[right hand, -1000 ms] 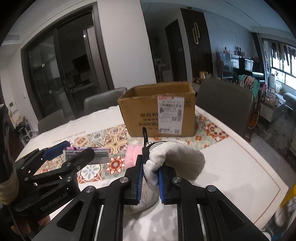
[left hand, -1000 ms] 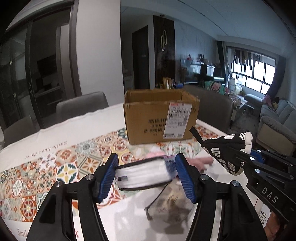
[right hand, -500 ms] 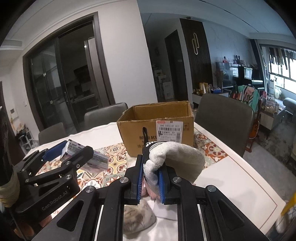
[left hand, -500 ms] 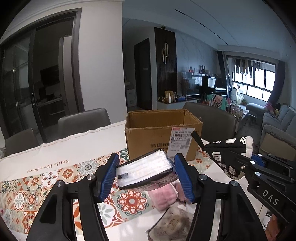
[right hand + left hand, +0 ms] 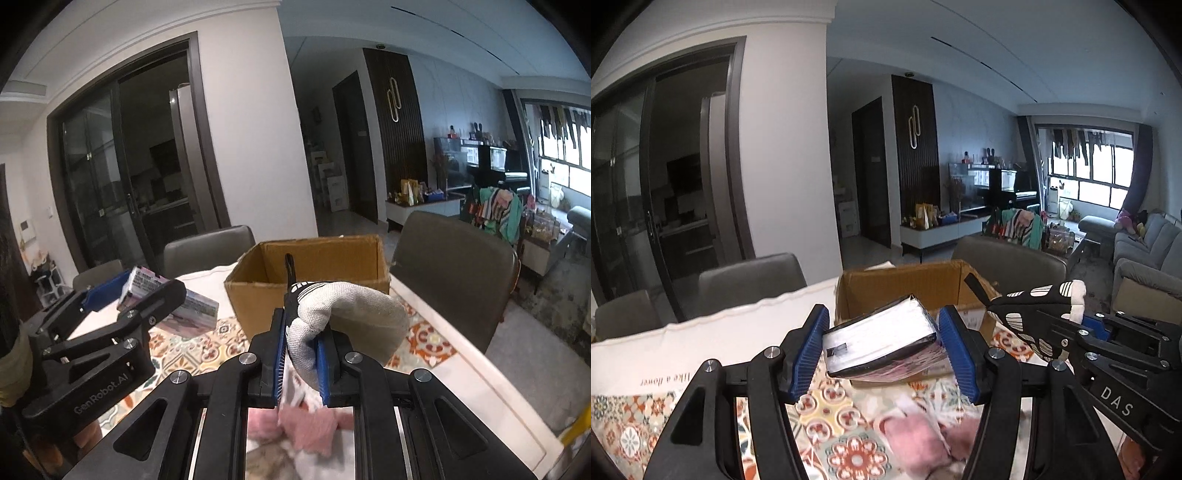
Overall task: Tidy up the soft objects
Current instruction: 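Carry the tissue pack and slipper over the cardboard box with both tools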
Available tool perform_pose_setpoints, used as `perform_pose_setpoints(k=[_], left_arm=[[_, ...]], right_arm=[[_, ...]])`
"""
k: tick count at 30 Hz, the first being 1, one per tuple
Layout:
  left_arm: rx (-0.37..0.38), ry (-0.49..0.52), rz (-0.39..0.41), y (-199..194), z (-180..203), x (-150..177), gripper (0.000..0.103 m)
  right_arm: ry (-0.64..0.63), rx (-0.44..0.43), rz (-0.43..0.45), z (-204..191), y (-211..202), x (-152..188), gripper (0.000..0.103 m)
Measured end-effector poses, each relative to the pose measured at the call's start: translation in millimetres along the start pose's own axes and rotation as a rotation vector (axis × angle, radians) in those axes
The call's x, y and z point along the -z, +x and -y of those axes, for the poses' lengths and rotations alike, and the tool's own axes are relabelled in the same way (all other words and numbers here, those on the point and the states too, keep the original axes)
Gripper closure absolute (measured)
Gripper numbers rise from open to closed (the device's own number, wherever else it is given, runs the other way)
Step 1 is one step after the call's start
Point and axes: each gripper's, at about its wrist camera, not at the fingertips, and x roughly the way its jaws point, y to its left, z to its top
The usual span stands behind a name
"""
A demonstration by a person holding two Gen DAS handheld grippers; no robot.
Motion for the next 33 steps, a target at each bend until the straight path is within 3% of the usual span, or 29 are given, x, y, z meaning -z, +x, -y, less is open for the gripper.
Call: perform_pose_setpoints(k=[13, 21, 33], left_arm=[[-0.008, 0.017, 0.036, 37.4, -6.0, -30.5, 0.042], [-0.017, 0.024, 0.009, 74.0, -12.4, -43.7, 0.042], [0.002, 0.047, -0.043, 132.2, -15.9, -48.2, 0.042]], right_arm=[[-0.032, -0.018, 0.010, 9.1, 44.3, -45.0, 0.087], [-0.039, -0.053, -0.017, 15.8, 77.9, -59.2, 0.087], [-0.101, -0.027, -0.083, 28.5, 131.3, -74.8, 0.087]])
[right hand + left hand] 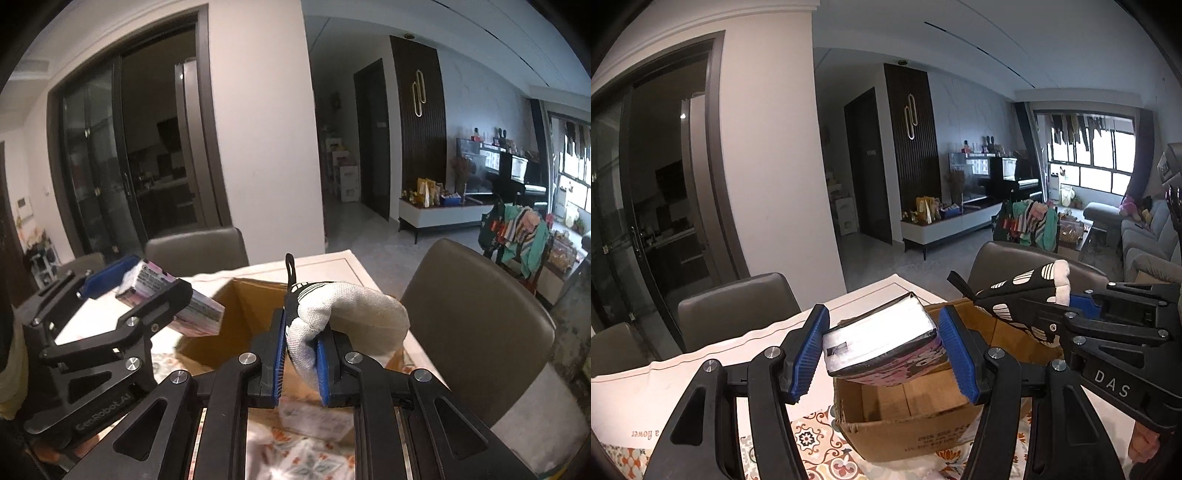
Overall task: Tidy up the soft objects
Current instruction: 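Carry the tissue pack and slipper over the cardboard box with both tools, then open both tools to drop the tissue pack and slipper into the box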
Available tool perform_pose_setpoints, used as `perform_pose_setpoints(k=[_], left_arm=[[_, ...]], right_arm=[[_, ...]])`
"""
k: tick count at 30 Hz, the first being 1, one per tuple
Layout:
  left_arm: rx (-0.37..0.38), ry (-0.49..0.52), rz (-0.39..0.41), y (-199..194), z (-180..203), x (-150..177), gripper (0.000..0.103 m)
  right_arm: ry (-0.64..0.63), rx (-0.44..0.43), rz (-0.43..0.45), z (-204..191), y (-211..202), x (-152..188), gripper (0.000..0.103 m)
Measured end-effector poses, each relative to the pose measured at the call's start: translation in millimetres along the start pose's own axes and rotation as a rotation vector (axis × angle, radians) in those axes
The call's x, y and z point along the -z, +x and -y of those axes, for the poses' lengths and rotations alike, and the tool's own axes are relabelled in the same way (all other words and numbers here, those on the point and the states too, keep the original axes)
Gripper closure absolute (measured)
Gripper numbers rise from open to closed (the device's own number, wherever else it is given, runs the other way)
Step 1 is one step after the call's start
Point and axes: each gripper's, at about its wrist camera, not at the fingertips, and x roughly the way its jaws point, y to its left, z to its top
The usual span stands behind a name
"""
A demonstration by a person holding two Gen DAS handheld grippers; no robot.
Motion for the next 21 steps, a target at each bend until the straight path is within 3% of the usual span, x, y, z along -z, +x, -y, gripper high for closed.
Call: perform_pose_setpoints(k=[17, 19, 21], left_arm=[[0.062, -0.024, -0.181, 63.4, 0.9, 14.9, 0.041], [0.059, -0.022, -0.185, 64.3, 0.9, 15.2, 0.037], [0.049, -0.017, -0.183, 62.6, 0.7, 15.6, 0.025]], right_arm=[[0.003, 0.004, -0.172, 14.8, 63.1, 2.2, 0.087], [0.007, -0.001, -0.190, 16.0, 66.4, 3.2, 0.087], [0.004, -0.006, -0.207, 16.0, 70.5, 2.3, 0.086]])
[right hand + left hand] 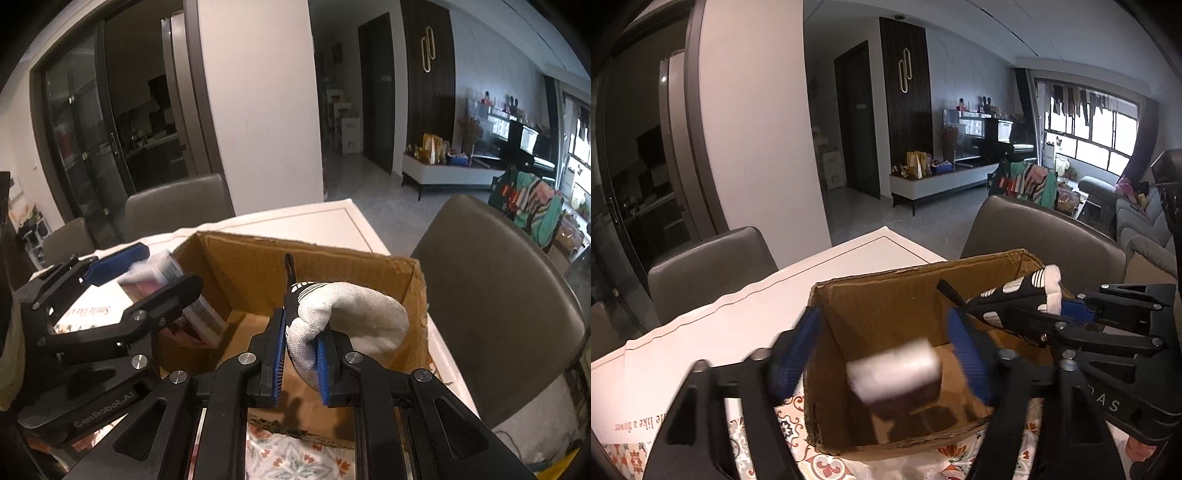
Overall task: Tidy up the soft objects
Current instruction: 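Open both tools to drop the tissue pack and slipper into the box, then withdraw both tools from the box back toward the remaining items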
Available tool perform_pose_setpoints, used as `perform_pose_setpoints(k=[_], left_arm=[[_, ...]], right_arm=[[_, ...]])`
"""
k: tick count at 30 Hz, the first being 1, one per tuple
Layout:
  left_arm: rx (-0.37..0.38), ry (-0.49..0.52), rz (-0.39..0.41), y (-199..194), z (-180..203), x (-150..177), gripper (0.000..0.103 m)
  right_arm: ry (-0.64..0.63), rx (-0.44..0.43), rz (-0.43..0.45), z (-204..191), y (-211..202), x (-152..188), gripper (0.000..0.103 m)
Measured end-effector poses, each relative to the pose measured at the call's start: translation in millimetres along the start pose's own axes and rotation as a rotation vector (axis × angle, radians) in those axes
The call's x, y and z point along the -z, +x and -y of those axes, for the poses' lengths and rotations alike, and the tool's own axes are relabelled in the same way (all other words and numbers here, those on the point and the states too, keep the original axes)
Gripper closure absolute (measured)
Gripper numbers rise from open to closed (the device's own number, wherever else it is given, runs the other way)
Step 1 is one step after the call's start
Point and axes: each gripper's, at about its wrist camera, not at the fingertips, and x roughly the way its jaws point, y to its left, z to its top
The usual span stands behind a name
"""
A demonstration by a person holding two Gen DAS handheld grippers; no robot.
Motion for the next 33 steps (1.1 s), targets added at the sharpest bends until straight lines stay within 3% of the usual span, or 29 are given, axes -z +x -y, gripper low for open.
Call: perform_pose_setpoints(k=[2, 7, 19, 33], left_arm=[[-0.015, 0.009, 0.005, -2.1, -0.9, -0.1, 0.024], [-0.052, 0.016, -0.004, -2.9, -7.2, 0.8, 0.021], [-0.092, -0.011, 0.008, -25.7, -14.0, 3.8, 0.019], [-0.098, -0.040, 0.069, -99.0, -8.2, 17.0, 0.016]], right_arm=[[0.003, -0.011, -0.022, 0.9, 3.1, -0.8, 0.084], [0.010, 0.018, -0.034, 0.9, 1.3, 0.3, 0.066], [-0.010, 0.029, -0.005, -10.5, -22.7, 0.2, 0.066], [0.013, 0.073, 0.093, -28.4, -88.8, 23.0, 0.066]])
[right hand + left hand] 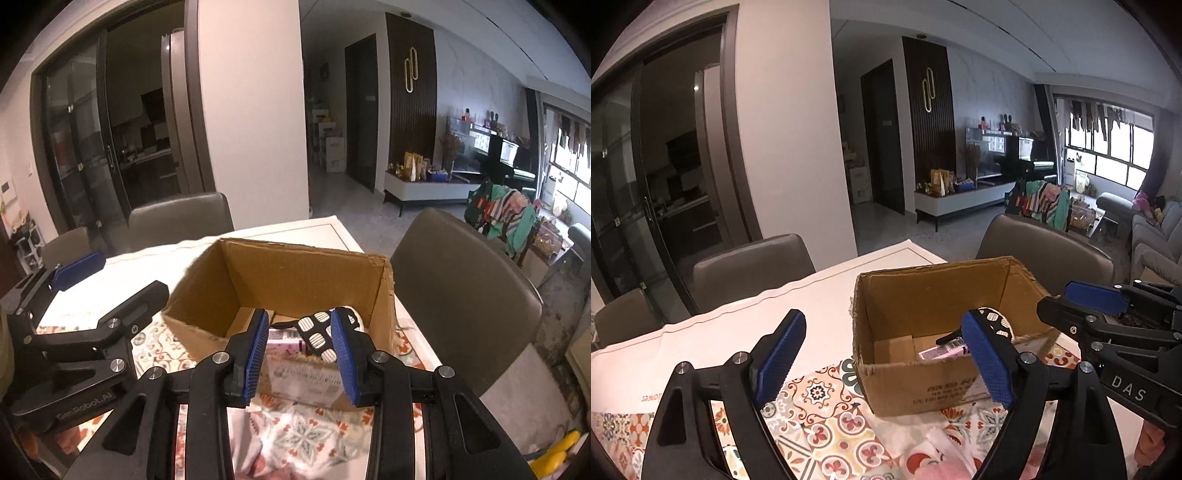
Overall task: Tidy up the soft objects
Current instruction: 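Withdraw both tools from the box back toward the remaining items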
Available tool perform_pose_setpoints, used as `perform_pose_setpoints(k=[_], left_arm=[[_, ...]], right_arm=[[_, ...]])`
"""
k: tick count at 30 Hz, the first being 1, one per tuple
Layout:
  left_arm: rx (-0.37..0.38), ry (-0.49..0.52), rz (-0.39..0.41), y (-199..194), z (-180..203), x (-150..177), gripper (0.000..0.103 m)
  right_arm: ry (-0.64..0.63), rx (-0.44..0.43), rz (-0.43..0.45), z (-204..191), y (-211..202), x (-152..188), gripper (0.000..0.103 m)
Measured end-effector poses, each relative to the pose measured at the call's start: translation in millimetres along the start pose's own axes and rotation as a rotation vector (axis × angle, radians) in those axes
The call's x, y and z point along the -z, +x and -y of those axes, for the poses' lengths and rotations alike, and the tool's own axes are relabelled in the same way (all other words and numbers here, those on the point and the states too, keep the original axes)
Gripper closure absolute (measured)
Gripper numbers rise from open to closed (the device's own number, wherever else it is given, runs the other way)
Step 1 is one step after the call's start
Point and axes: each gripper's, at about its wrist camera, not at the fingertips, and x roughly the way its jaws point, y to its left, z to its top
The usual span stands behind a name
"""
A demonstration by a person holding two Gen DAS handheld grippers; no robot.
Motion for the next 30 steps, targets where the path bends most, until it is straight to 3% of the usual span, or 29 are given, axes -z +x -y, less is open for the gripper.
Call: perform_pose_setpoints(k=[11, 30], left_arm=[[0.006, -0.013, 0.040, -64.7, 6.6, 9.1, 0.016], [-0.022, -0.025, 0.026, -130.0, 30.6, 63.8, 0.016]], right_arm=[[0.012, -0.022, 0.080, -8.6, -60.2, 17.1, 0.066], [0.046, -0.005, 0.102, -5.4, -119.3, 76.7, 0.066]])
